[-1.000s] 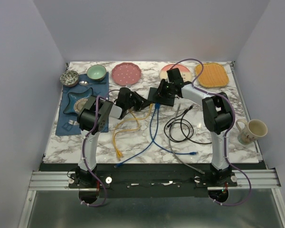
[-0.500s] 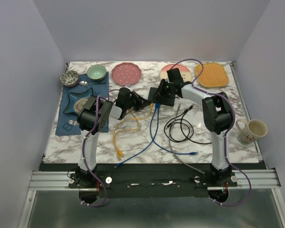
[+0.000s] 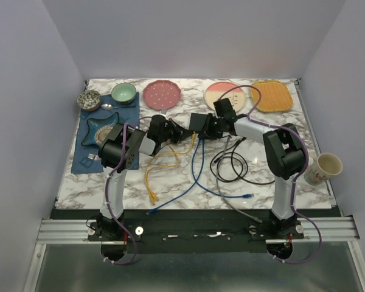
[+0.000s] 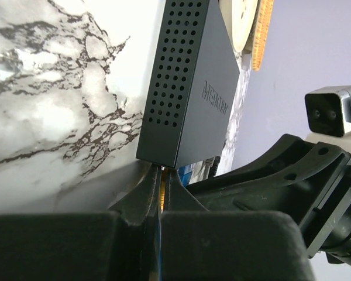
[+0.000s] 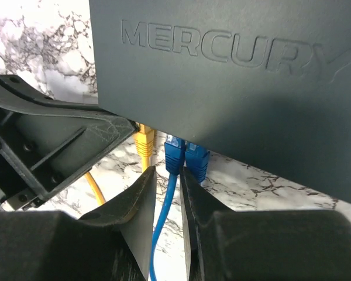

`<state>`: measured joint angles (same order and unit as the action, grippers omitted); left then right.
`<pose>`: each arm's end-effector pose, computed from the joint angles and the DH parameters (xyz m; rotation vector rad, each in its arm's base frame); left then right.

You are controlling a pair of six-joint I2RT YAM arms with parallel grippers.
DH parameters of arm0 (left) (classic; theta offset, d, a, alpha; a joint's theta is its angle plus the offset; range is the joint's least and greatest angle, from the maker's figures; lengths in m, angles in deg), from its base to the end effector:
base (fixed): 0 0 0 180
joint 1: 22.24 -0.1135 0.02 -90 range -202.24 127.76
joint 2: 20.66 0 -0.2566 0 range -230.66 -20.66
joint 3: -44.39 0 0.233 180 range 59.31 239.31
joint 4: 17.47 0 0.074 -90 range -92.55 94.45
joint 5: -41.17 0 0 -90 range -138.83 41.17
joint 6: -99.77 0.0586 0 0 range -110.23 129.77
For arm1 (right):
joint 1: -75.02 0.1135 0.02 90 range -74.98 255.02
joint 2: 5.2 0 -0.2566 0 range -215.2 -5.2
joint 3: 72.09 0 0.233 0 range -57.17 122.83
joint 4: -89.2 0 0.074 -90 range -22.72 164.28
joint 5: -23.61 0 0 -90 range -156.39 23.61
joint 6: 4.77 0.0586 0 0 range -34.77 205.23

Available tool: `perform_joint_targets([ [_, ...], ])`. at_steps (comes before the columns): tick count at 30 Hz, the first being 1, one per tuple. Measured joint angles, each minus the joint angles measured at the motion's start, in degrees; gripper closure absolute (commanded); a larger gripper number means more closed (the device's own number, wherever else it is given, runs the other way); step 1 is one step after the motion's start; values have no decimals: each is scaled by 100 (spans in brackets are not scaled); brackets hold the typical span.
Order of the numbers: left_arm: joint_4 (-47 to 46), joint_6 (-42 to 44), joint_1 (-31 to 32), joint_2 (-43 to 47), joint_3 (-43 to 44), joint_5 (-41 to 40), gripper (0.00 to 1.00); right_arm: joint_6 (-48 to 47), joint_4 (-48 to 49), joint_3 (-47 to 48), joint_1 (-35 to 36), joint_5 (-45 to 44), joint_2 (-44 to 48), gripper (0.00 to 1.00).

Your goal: Pull the plug from the switch port

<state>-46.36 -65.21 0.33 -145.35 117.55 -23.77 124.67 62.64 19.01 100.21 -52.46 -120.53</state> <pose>0.3860 -0.1873 0.0931 -0.6932 2.1616 -1.4544 0.3786 0.1937 0.1484 0.2091 2.5796 0.7593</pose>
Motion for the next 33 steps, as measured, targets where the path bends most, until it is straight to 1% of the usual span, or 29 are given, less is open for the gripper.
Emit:
perform_joint_targets([
  [6,52,92,0,315,-542,50,100,-7,-28,74,-11,-153,72,69],
  [9,138,199,-13,636,-931,50,100,-9,-31,203,-28,-205,103,69],
  [11,195,256,-59,857,-1207,50,100,-9,-28,247,-46,-216,146,69],
  [16,387,348,-186,1182,-1510,72,100,-7,-22,254,-61,-221,210,69],
  [19,743,396,-413,1602,-1821,26,99,-33,-35,205,-61,-273,299,69],
  [20,894,409,-544,1799,-1937,-20,82,-44,-35,186,-61,-282,343,69],
  [23,1377,553,-925,2341,-2044,-190,58,-50,-24,177,-61,-289,426,68],
  [25,1700,706,-1123,2671,-1954,-330,55,-57,-9,175,-61,-286,435,68],
  [28,1993,896,-1113,2920,-1613,-354,54,-83,57,76,-61,-284,446,69],
  [30,2006,994,-960,2997,-1408,-306,54,-96,81,-15,-61,-284,450,69],
  [33,2028,1154,-511,3014,-1134,-195,51,-98,105,-144,-61,-286,459,68],
])
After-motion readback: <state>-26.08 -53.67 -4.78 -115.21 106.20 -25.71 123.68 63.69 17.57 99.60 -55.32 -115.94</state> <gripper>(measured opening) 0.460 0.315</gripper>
